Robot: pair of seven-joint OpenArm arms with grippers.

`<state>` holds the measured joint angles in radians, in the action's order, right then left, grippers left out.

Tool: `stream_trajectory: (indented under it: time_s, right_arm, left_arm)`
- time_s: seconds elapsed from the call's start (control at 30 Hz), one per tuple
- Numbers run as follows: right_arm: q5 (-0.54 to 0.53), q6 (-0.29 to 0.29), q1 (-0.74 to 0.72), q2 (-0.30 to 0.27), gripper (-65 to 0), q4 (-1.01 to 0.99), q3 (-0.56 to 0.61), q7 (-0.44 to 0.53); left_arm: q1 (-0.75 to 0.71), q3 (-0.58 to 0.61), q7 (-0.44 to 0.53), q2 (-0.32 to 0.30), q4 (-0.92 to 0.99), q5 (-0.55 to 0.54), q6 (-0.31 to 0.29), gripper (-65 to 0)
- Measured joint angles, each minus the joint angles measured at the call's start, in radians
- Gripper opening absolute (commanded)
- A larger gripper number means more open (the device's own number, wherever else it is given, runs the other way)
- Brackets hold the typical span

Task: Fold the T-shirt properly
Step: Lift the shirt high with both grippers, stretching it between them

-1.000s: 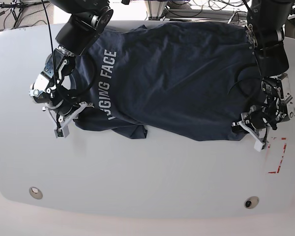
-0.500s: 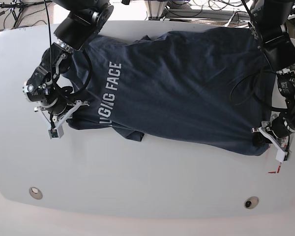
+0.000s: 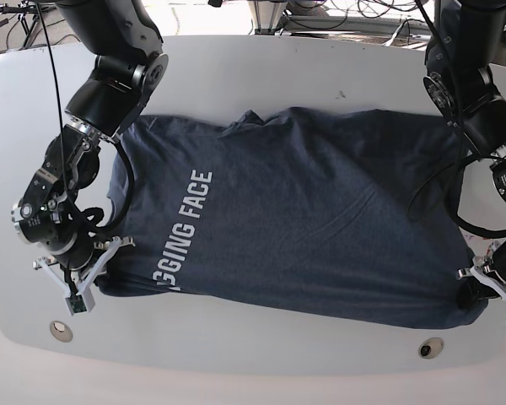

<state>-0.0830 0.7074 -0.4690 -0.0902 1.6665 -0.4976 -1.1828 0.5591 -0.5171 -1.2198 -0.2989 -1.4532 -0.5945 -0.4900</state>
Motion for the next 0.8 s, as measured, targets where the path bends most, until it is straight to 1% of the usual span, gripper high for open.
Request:
stream_trajectory:
  time_s: [0.17, 0.3, 0.43, 0.53, 0.6, 0.73, 0.8]
  right_arm:
    - [0.001, 0.0, -0.114, -0.036, -61.5, 0.002, 0.045, -0.008]
    - [0.001, 0.0, -0.201, -0.074, -61.5, 0.002, 0.095, -0.019]
    - [0.004, 0.0, -0.295, -0.1, -61.5, 0.001, 0.135, -0.083]
    - [0.006, -0.002, -0.393, -0.12, -61.5, 0.002, 0.172, -0.09]
    - [0.008, -0.003, -0.447, -0.139, -61.5, -0.001, 0.196, -0.112]
    - [0.0, -0.005, -0.566, -0.175, -61.5, -0.039, 0.246, -0.101]
    - [-0.005, -0.006, -0.614, -0.186, -61.5, -0.068, 0.261, -0.095]
  left_arm:
    - [0.092, -0.005, -0.073, 0.019, -0.027, 0.018, 0.003, -64.6]
    - [0.166, 0.001, -0.077, 0.024, -0.067, 0.018, 0.003, -64.6]
    - [0.241, 0.003, -0.073, 0.023, -0.112, 0.01, 0.001, -64.6]
    - [0.296, 0.0, -0.074, 0.012, -0.151, 0.024, 0.005, -64.4]
    - [0.333, -0.003, -0.074, 0.003, -0.162, 0.026, 0.004, -64.4]
    - [0.402, 0.003, -0.074, -0.027, -0.164, 0.057, -0.001, -64.3]
    - [0.428, 0.0, -0.072, -0.032, -0.164, 0.069, 0.001, -64.3]
